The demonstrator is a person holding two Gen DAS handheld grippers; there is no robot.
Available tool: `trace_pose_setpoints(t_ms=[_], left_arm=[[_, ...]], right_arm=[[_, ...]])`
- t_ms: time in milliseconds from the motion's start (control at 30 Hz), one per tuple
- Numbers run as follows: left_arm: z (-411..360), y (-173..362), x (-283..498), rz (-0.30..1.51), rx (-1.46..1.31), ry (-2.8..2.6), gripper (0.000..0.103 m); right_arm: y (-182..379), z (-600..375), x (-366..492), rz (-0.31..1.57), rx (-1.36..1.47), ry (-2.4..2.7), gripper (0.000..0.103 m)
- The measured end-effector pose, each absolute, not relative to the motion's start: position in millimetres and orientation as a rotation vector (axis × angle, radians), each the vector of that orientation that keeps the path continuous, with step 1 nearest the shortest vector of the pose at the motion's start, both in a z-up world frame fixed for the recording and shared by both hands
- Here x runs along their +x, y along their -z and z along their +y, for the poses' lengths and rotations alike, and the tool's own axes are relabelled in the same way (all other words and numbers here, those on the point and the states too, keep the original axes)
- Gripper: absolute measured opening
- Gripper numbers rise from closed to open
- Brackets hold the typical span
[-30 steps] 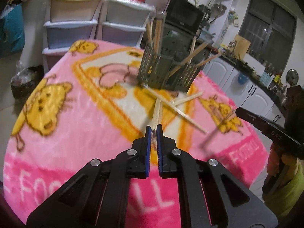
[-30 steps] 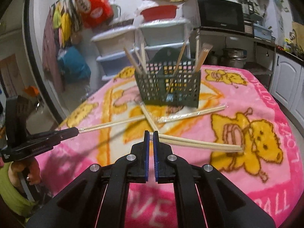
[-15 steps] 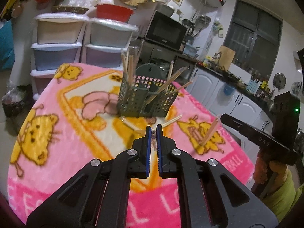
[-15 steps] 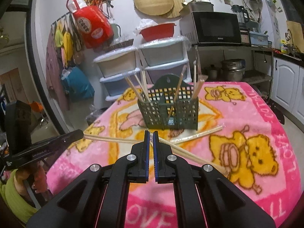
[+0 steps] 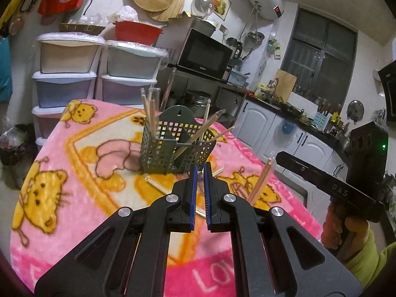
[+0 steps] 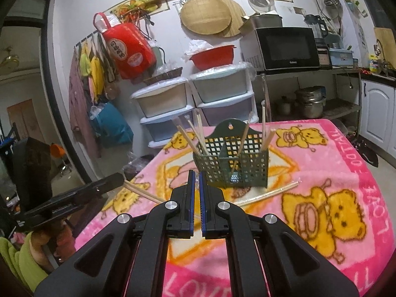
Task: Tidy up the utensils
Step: 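Lift both held chopsticks up toward the green basket, then carry both held chopsticks over the basket and lower them in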
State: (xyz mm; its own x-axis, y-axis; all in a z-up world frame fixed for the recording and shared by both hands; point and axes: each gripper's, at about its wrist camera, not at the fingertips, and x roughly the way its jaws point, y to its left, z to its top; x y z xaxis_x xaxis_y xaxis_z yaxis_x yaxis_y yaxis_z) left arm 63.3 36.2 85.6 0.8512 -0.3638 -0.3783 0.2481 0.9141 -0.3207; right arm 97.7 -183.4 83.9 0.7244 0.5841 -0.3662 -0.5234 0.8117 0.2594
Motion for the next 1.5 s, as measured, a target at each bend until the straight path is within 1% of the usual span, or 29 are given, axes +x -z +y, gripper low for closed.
trace_pose_setpoints(t_ms=[967, 1500], left_arm=[[34.1, -138.1, 86.0, 0.335, -0.252, 0.368, 0.003], [31.9, -173.2, 114.3, 0.269, -0.252, 0.368, 0.003]], right_arm=[[-143.7, -162.6, 101.0, 0.315, 0.125, -0.656, 0.004], [-186.6, -178.0, 127.4, 0.218, 0.139, -0.594, 0.004]])
